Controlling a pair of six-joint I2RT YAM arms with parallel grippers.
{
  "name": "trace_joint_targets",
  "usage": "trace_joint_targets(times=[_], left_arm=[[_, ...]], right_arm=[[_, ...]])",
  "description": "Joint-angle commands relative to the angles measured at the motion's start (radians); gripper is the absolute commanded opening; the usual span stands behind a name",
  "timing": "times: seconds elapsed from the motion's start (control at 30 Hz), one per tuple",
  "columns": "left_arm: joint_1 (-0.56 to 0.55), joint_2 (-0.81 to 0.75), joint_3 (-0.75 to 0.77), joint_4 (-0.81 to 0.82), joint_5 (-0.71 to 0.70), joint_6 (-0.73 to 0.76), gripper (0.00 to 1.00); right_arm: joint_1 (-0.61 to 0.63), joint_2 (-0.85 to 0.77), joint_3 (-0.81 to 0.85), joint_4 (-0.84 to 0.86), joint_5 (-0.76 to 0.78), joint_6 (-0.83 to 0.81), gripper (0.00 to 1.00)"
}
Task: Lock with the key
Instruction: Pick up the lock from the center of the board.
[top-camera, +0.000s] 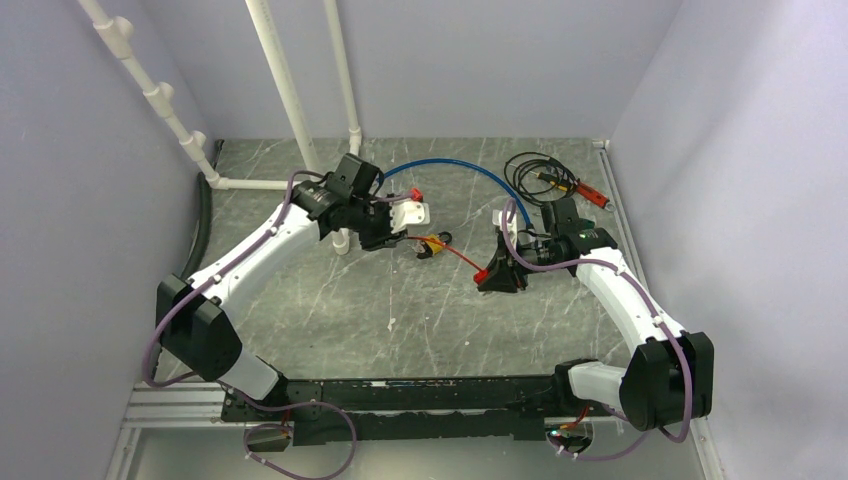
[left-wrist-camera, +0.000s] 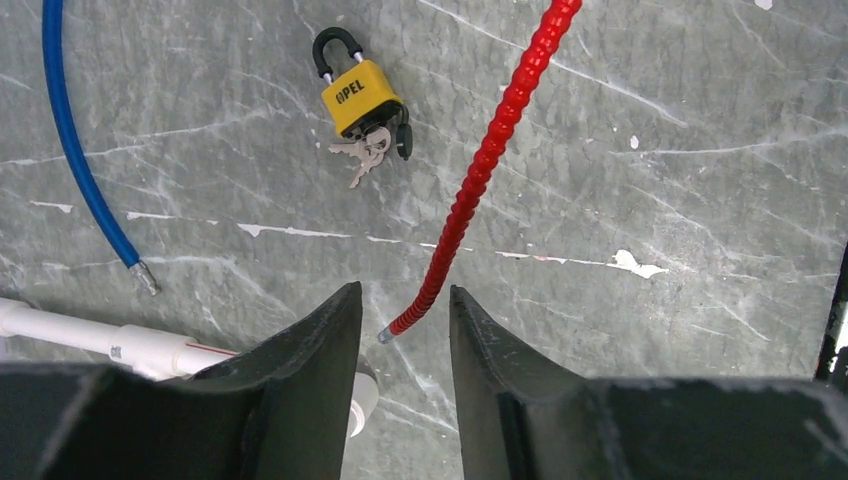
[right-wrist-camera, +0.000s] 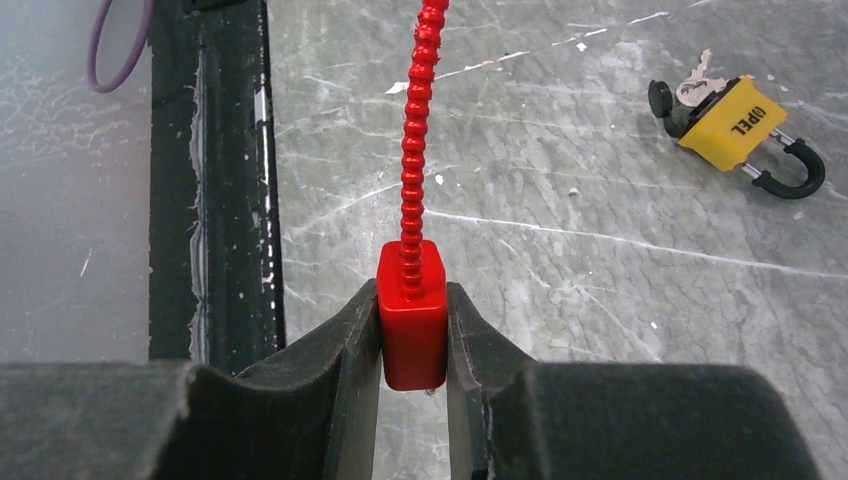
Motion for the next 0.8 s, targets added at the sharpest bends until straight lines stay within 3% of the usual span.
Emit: trace_joint_targets(times=[0.0, 0.13, 0.3, 0.47, 0.67, 0.77], left_arm=[[-0.006, 0.002, -0.014, 0.045, 0.04, 0.011, 0.45], [-0.009, 0.005, -0.021, 0.046, 0.062, 0.03, 0.42], [-0.009, 0.005, -0.018, 0.043, 0.078, 0.027, 0.01], [-0.007, -0.002, 0.005, 0.076, 0.173, -0.14, 0.0], [-0.004, 0.017, 0.027, 0.27, 0.265, -0.518, 0.0], [-0.004, 0.036, 0.053, 0.33, 0.293, -0.627, 0.0]], right_arm=[[-0.001, -0.012, 0.045, -0.019, -0.062, -0.041, 0.0], [-0.001, -0.003, 0.054, -0.043, -0.069, -0.059, 0.0], [-0.002, -0.016, 0.042, -0.018, -0.057, -0.041, 0.0], [-0.002, -0.046, -0.02, 0.204, -0.024, 0.118, 0.0], [0.009, -0.015, -0.125, 0.769, -0.028, 0.474, 0.0], [0.043, 0.017, -0.156, 0.985, 0.033, 0.547, 0.0]])
